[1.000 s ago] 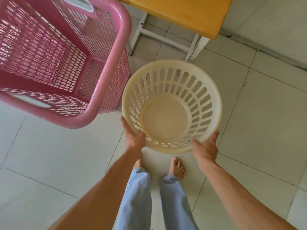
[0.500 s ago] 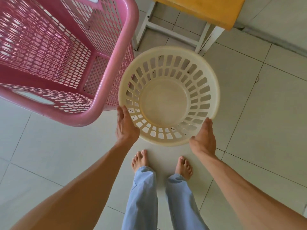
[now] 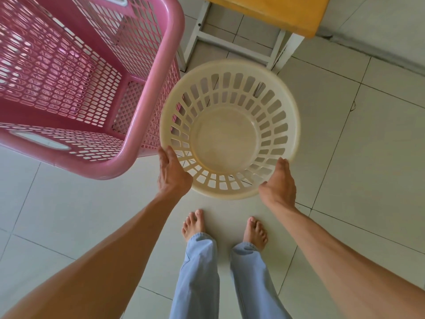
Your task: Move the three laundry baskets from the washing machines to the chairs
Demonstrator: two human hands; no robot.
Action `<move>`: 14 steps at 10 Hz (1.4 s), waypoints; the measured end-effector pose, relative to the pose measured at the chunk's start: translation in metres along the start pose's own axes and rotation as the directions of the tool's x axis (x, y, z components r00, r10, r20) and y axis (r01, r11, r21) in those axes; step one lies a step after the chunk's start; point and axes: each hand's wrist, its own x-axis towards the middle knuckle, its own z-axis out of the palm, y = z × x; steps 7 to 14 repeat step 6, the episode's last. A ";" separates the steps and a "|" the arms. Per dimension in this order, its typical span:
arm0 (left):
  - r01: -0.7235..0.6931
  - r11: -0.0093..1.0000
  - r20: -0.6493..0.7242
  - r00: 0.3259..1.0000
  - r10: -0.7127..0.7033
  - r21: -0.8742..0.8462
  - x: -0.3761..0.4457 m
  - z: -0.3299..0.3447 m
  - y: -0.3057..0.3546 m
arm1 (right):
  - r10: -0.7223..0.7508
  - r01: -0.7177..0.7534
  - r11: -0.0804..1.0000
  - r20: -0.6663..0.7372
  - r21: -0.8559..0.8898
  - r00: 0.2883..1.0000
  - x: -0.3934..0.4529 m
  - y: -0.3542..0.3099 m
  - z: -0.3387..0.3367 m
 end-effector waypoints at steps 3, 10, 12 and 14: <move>0.051 0.997 0.071 0.996 -0.055 0.055 -0.017 -0.007 0.007 | -0.048 0.046 0.998 0.049 0.038 0.998 -0.009 0.003 -0.001; -0.021 0.999 0.224 0.974 0.028 -0.033 -0.110 -0.038 0.044 | -0.043 0.052 0.995 0.111 -0.084 0.993 -0.074 0.007 -0.076; -0.021 0.999 0.224 0.974 0.028 -0.033 -0.110 -0.038 0.044 | -0.043 0.052 0.995 0.111 -0.084 0.993 -0.074 0.007 -0.076; -0.021 0.999 0.224 0.974 0.028 -0.033 -0.110 -0.038 0.044 | -0.043 0.052 0.995 0.111 -0.084 0.993 -0.074 0.007 -0.076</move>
